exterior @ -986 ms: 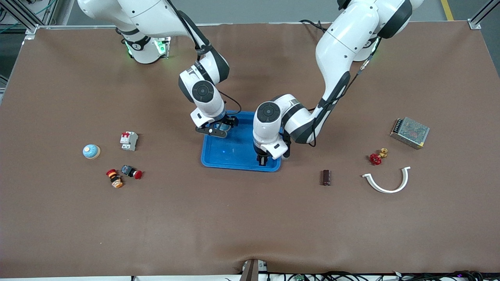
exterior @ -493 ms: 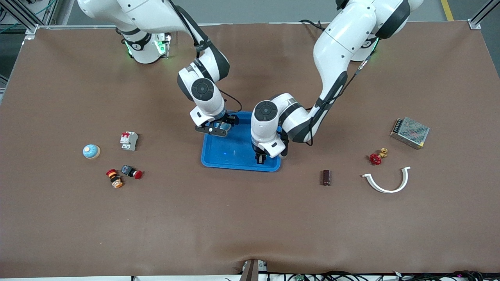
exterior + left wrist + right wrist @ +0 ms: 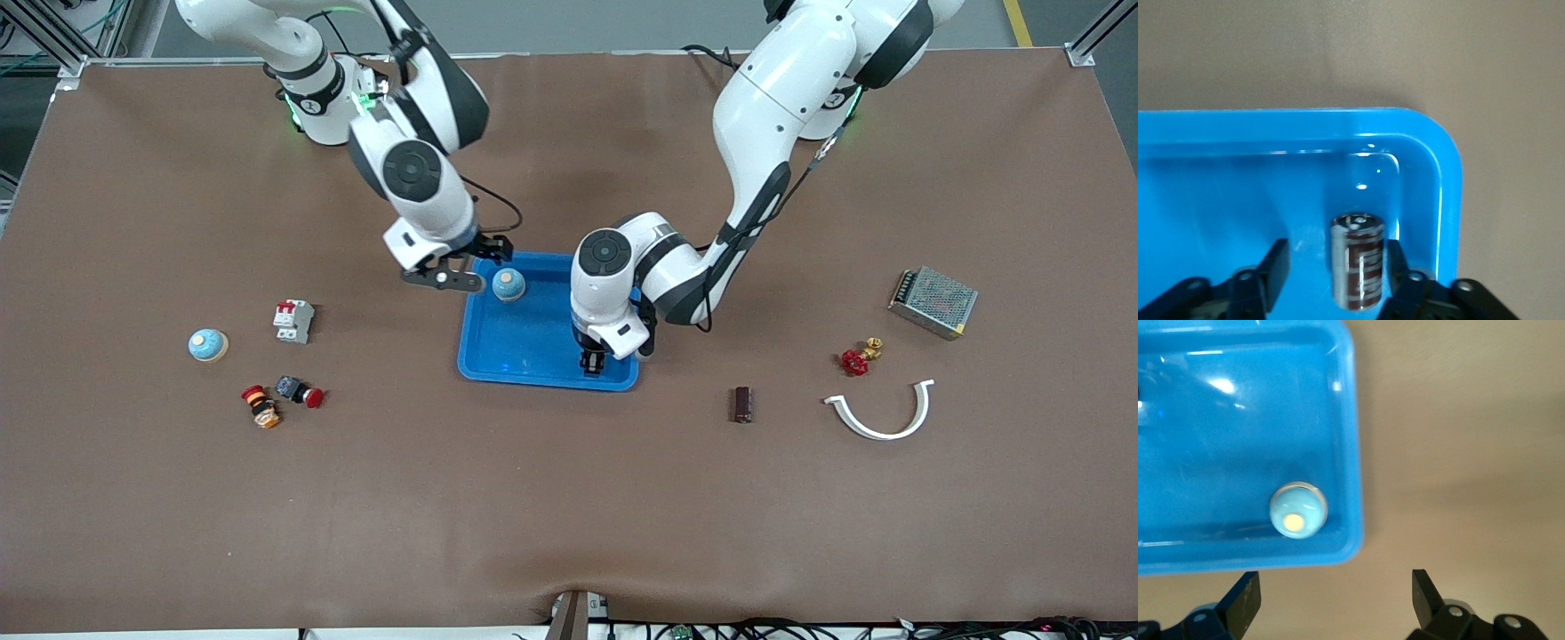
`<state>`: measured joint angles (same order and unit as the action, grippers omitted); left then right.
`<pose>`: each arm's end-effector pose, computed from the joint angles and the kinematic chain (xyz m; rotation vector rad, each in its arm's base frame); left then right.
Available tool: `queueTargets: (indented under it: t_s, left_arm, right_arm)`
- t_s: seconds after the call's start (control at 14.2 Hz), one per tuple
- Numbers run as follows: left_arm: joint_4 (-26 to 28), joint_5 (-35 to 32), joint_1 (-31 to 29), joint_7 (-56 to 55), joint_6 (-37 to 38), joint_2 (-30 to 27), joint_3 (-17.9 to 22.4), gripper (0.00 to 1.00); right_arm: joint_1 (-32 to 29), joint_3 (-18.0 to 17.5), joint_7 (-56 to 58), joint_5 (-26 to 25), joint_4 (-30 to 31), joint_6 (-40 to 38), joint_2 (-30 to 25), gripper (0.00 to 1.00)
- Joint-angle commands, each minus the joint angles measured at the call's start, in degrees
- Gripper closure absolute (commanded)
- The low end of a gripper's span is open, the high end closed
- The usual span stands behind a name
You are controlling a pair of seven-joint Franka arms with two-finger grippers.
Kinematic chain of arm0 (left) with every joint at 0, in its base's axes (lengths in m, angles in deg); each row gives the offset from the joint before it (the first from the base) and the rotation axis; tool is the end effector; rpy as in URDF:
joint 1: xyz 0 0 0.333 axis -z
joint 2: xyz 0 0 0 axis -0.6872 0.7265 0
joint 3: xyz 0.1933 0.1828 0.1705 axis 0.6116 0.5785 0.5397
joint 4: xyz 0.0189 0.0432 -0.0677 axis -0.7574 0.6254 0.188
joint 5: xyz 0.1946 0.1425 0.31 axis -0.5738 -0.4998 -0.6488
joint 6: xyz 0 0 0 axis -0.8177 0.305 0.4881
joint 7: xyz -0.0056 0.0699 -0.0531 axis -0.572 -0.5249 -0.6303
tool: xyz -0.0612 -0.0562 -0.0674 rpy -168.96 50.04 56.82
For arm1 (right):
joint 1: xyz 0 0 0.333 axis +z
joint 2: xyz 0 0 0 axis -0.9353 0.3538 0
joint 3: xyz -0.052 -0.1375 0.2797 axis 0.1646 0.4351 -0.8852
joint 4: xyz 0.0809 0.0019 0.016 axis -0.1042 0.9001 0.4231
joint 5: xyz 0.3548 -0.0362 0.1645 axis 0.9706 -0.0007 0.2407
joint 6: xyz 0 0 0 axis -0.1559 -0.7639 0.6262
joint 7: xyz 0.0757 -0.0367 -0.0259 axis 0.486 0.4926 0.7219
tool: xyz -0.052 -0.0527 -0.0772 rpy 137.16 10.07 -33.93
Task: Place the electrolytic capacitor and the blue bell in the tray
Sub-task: 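Move the right gripper to the second button while the left gripper reaches the capacitor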
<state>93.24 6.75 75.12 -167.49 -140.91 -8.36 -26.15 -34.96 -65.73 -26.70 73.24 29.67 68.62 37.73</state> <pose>0.5345 -0.4898 0.1824 2.2455 2.0243 0.0856 0.4618 0.3269 0.3491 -3.1207 0.1775 0.2790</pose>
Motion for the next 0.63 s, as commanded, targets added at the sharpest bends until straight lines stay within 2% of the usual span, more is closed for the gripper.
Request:
queueTargets:
  t_s: [0.0,0.21,0.56]
  left_arm:
    - [-1.5,-1.4,0.8,-0.7,1.7,0.2,0.5,0.00]
    - [-1.5,-1.4,1.0,-0.5,2.2,-0.3,0.5,0.00]
    - [-1.5,-1.6,0.2,-0.2,4.9,-2.3,0.4,0.00]
  right_arm:
    - [-5.6,-0.6,9.3,-1.8,1.6,-5.1,-6.0,0.00]
    - [-11.4,-0.7,18.5,-7.8,1.6,-9.0,-9.0,0.00]
    - [-24.8,-0.7,41.2,-7.9,1.9,-9.6,-8.9,0.00]
